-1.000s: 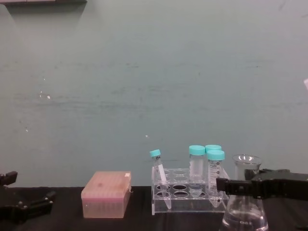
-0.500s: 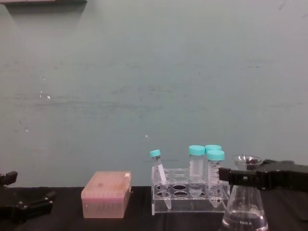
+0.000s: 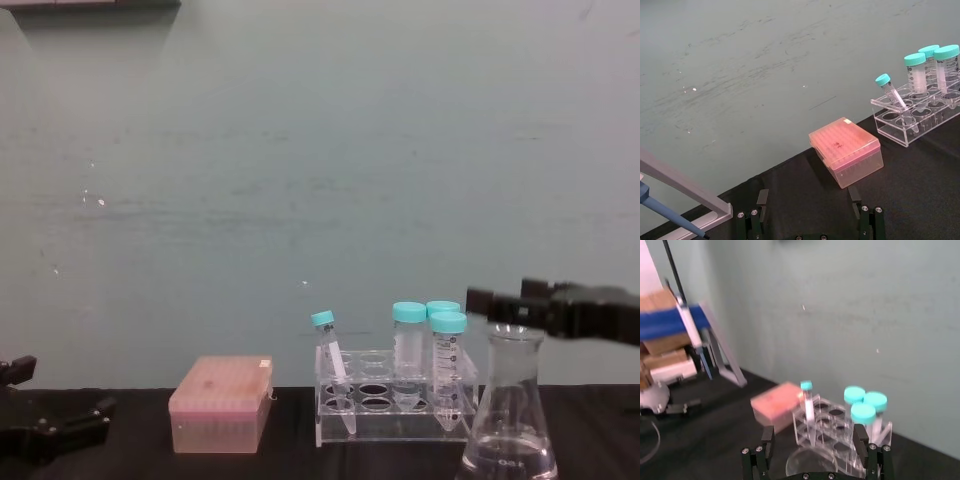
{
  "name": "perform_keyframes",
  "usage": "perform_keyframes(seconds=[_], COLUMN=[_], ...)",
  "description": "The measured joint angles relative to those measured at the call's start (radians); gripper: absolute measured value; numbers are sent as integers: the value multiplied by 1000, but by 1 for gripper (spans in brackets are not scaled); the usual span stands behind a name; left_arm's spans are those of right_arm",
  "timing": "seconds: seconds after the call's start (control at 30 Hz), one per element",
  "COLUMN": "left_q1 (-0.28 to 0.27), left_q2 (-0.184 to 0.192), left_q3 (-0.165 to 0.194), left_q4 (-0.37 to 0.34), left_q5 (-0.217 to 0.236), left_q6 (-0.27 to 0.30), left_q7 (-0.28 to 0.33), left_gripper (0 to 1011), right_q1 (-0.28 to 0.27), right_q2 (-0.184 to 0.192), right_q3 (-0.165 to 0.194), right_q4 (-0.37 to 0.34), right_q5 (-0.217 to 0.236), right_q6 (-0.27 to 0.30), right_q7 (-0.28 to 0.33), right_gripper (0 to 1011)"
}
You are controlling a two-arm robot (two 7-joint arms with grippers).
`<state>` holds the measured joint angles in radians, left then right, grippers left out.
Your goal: Pick up the beaker with the right gripper, shake it three times, and then put it down.
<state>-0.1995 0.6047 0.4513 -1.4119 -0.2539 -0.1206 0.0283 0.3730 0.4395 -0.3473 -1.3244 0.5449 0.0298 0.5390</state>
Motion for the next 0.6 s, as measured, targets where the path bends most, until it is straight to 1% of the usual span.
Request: perform_keyframes(seconds=[0.03,0.1,0.17,0.2,0.23,0.27,0.33,0.37,0.43,0.47,0.53,0.57,0.6], left_q1=[0,0,0,0,0,0,0,0,0,0,0,0,0], left_q2=[0,0,0,0,0,0,0,0,0,0,0,0,0], left_q3=[0,0,0,0,0,0,0,0,0,0,0,0,0], left_q4=[0,0,0,0,0,0,0,0,0,0,0,0,0], left_q5=[0,0,0,0,0,0,0,0,0,0,0,0,0], left_q6=[0,0,0,0,0,0,0,0,0,0,0,0,0], left_q7=[0,0,0,0,0,0,0,0,0,0,0,0,0], left_gripper=[1000,1000,1000,1000,1000,1000,1000,1000,1000,1000,1000,1000,1000], right_q1=[-1,-3,-7,-10,-15,-16,-19,-22,-26,-32,-38,-45,-49], right_q2=[-5,-11,-22,-25,-30,-31,-31,-29,-26,-23,-22,-21,-22], right_q3=[10,22,38,43,52,55,56,55,53,51,50,50,51], right_q4=[4,7,9,8,4,2,-2,-5,-8,-11,-13,-15,-15], right_q5=[15,25,20,4,-41,-65,-134,-200,-252,-296,-326,-345,-352], right_q6=[-21,-44,-78,-91,-107,-112,-114,-103,-80,-54,-29,-5,7], right_q7=[5,2,-36,-63,-135,-169,-251,-336,-401,-454,-488,-514,-522], right_gripper=[1000,1000,1000,1000,1000,1000,1000,1000,1000,1000,1000,1000,1000])
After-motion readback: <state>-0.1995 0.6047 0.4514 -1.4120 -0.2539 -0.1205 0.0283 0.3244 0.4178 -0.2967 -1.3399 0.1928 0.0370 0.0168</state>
